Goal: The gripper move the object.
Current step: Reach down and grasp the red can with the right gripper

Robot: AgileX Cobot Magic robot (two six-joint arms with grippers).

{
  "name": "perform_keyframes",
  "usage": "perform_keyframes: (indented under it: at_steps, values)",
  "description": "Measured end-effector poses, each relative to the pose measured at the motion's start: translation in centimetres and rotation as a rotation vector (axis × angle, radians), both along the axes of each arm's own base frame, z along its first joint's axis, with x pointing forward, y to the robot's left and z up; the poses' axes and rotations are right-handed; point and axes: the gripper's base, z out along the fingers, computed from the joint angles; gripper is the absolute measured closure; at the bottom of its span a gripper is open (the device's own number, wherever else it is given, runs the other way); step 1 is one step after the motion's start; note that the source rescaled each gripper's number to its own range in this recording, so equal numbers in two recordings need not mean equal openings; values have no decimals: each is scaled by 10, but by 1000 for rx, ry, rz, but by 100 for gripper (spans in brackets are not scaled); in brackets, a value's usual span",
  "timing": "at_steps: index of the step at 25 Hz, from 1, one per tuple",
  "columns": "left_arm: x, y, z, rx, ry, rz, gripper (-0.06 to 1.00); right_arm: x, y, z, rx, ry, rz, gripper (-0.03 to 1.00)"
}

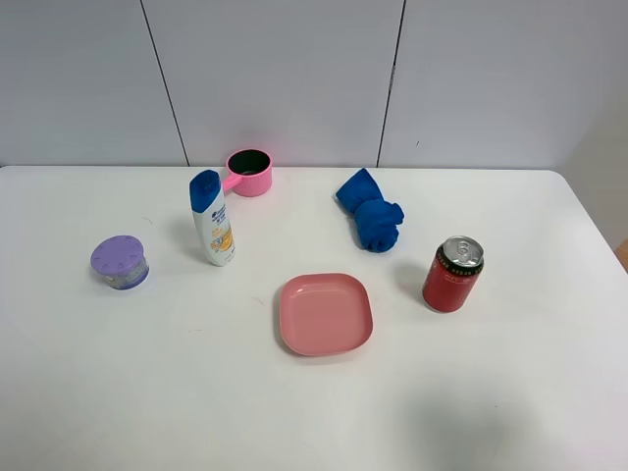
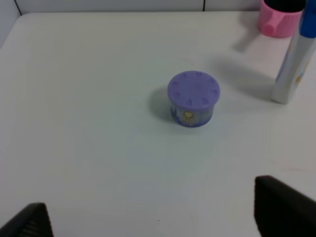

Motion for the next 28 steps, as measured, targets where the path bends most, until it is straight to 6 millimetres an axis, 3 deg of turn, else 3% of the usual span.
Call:
perform_keyframes:
  at_steps: [1, 24, 28]
  values:
    - [0, 0, 0, 0, 0, 0, -6, 0, 0, 0, 0, 0, 0, 24]
    - [0, 0, 0, 0, 0, 0, -6, 0, 0, 0, -6, 0, 0, 24]
    - [0, 0, 0, 0, 0, 0, -6, 0, -1, 15, -79, -87, 16, 24]
